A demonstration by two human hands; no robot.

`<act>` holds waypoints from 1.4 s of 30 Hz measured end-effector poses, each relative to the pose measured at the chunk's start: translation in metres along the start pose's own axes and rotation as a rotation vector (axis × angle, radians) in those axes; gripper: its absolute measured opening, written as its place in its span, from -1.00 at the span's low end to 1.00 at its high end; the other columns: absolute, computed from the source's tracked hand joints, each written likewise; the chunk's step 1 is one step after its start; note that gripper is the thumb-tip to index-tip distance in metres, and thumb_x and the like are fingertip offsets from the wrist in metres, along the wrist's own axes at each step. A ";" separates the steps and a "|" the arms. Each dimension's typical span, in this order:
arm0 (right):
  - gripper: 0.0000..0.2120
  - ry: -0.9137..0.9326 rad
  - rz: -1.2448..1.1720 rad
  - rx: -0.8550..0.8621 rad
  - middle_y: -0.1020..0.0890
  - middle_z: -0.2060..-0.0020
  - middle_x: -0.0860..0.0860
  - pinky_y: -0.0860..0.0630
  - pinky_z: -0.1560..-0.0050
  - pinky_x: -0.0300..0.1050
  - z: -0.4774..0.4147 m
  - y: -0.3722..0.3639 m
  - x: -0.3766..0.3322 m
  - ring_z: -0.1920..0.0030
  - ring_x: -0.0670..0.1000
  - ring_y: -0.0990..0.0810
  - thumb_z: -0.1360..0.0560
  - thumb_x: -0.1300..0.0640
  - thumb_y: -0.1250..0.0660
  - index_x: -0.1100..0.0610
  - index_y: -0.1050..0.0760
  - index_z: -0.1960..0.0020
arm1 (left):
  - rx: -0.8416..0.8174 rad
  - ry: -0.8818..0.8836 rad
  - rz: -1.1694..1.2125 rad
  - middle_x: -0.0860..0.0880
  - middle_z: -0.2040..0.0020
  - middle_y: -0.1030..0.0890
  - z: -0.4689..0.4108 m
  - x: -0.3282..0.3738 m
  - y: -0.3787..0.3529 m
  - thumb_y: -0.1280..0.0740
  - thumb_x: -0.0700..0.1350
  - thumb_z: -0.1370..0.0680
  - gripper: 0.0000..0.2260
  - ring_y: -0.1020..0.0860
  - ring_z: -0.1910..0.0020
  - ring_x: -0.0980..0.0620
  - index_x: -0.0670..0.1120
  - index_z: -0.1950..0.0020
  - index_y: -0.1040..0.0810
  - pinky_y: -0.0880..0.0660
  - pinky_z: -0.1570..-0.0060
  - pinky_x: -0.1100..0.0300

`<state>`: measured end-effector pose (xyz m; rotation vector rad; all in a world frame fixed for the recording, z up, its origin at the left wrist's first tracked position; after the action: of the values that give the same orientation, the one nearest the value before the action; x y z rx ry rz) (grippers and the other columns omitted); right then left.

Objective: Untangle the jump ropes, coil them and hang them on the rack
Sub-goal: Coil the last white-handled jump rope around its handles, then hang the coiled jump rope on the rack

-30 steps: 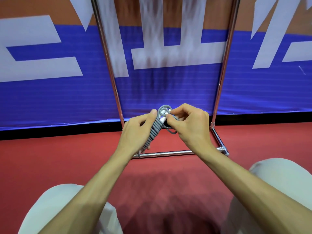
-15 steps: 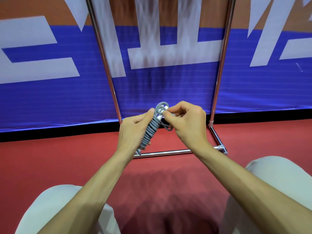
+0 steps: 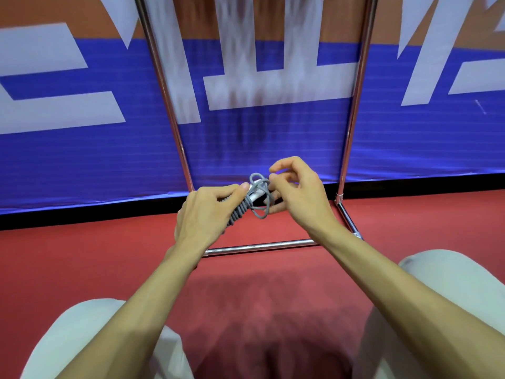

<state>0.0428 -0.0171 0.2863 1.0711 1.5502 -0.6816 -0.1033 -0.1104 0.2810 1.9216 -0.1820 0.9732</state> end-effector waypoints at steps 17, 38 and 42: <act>-0.78 0.125 0.056 0.133 -0.57 0.41 -0.03 -0.45 0.31 -0.28 -0.019 0.030 -0.019 0.43 -0.14 -0.51 -0.49 0.28 -0.31 0.07 -0.54 0.30 | -0.162 -0.109 0.032 -0.01 0.50 -0.33 -0.004 -0.010 -0.036 -0.23 0.27 -0.55 -0.64 -0.34 0.49 -0.01 0.11 0.24 -0.66 -0.44 0.40 0.04; -0.83 0.108 -0.136 -0.109 -0.54 0.39 0.07 -0.53 0.37 -0.23 -0.042 0.014 -0.085 0.51 -0.05 -0.49 -0.55 0.30 -0.29 0.21 -0.54 0.21 | -0.381 0.128 0.664 -0.02 -0.02 -0.71 -0.028 0.042 -0.016 0.01 0.17 -0.67 -0.54 -0.65 -0.05 0.02 -0.02 -0.19 -0.61 -0.45 -0.24 0.03; -0.82 0.172 -0.126 -0.040 -0.53 0.42 0.08 -0.52 0.40 -0.26 -0.054 0.022 -0.116 0.52 -0.10 -0.49 -0.53 0.31 -0.31 0.22 -0.55 0.24 | -0.194 -0.082 0.620 -0.14 0.10 -0.70 -0.041 0.098 0.033 -0.16 0.06 -0.65 -0.63 -0.65 0.13 -0.01 -0.14 0.00 -0.67 -0.53 -0.01 0.12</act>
<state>0.0400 0.0064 0.4144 1.0299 1.7847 -0.6541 -0.0762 -0.0708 0.3811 1.7513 -0.9274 1.2187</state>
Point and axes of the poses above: each hand's wrist, its own z-axis away from the middle knuckle, its own y-axis out of the back of the hand, x = y × z, the point moved 5 cm from there along -z, towards the middle knuckle
